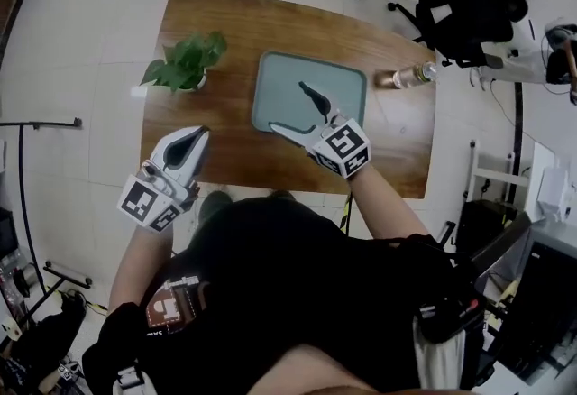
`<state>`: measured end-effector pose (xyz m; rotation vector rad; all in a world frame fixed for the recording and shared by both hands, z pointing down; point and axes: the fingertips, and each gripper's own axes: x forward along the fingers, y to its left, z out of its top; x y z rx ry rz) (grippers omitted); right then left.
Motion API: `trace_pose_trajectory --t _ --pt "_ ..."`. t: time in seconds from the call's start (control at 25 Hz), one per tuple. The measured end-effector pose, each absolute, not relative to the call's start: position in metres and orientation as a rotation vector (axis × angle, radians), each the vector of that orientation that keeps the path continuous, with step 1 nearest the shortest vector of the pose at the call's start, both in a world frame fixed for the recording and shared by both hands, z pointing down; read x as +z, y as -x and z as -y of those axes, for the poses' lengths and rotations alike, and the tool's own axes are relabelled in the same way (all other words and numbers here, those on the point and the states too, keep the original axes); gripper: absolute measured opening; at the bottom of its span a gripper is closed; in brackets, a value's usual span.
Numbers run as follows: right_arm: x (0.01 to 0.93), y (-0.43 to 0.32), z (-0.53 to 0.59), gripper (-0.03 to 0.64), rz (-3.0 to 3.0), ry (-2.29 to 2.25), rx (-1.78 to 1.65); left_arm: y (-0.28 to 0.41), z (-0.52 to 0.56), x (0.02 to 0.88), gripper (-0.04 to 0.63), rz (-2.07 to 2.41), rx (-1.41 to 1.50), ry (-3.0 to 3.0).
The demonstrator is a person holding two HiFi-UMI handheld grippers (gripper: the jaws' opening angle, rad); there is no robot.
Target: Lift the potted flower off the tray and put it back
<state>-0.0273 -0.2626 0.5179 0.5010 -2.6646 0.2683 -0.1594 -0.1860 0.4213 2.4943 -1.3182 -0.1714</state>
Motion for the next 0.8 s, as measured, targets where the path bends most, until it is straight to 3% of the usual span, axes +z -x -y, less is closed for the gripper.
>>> trace_pose_trajectory --t 0.12,0.4,0.8 --pt "0.543 0.080 0.273 0.538 2.644 -0.453 0.249 0.195 0.167 0.431 -0.005 1.380 -0.163 -2.429" --pt "0.616 0.195 0.280 0.600 2.566 -0.353 0.302 0.281 0.124 0.465 -0.005 1.515 -0.160 -2.283" --pt "0.676 0.278 0.301 0.601 2.489 -0.515 0.287 0.337 0.082 0.501 -0.005 1.550 -0.166 -2.187"
